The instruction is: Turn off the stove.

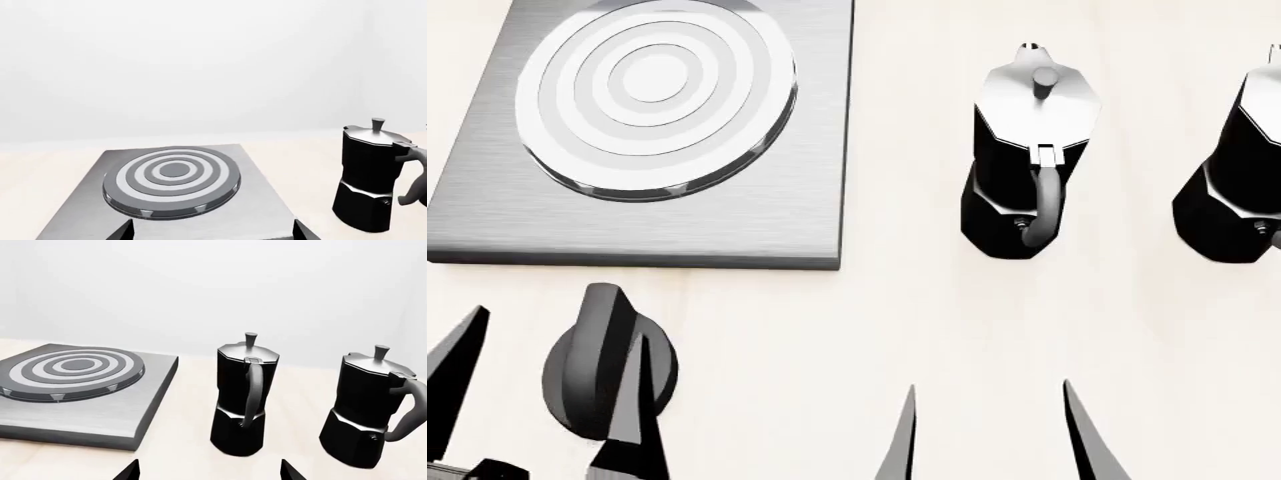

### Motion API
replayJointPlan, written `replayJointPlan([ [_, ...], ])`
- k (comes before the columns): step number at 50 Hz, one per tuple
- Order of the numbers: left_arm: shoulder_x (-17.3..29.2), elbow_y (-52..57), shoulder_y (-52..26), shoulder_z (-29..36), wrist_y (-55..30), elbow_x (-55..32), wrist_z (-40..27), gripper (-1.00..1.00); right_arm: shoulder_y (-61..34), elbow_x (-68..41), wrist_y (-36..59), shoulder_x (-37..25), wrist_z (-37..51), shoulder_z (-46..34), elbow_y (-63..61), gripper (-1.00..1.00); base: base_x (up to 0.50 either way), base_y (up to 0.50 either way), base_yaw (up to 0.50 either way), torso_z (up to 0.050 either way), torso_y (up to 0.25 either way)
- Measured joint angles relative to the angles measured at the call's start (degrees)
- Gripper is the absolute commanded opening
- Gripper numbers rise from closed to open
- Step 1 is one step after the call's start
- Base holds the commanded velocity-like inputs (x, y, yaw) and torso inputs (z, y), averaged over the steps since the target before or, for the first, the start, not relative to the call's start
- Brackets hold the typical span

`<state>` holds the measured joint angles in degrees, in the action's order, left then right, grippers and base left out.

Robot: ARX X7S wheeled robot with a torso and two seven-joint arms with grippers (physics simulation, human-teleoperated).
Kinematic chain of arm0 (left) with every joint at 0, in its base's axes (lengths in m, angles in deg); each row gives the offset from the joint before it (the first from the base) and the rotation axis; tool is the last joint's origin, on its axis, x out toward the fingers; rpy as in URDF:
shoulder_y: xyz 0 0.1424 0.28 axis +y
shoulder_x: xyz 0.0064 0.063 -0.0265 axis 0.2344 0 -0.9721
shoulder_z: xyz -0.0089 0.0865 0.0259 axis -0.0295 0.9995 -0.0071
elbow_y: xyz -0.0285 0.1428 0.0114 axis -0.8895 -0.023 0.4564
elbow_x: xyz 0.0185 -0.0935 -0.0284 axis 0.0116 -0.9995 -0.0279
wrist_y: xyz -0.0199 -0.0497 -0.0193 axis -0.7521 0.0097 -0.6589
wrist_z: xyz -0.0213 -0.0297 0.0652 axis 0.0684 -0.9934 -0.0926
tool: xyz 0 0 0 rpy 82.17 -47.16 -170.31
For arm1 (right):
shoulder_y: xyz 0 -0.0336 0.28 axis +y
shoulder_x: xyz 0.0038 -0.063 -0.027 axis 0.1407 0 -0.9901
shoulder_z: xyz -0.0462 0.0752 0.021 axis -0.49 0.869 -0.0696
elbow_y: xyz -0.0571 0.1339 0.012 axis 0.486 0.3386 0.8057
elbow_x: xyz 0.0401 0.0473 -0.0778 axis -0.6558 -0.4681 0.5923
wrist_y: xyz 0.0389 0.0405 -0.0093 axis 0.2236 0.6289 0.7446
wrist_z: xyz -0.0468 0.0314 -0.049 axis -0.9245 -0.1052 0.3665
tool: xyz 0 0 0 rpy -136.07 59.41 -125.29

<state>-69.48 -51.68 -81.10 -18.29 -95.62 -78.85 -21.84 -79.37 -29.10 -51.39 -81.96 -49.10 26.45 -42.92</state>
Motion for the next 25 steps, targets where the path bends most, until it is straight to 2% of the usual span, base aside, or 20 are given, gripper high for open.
replayJointPlan([
  [25, -2.0, -9.9, -2.1, 0.1, 3.1, 2.0, -1.8, 1.00, -0.1, -0.5, -0.3, -0.2, 0.2, -0.3, 0.3, 1.00, 0.00, 0.00, 0.00, 0.000, 0.000],
])
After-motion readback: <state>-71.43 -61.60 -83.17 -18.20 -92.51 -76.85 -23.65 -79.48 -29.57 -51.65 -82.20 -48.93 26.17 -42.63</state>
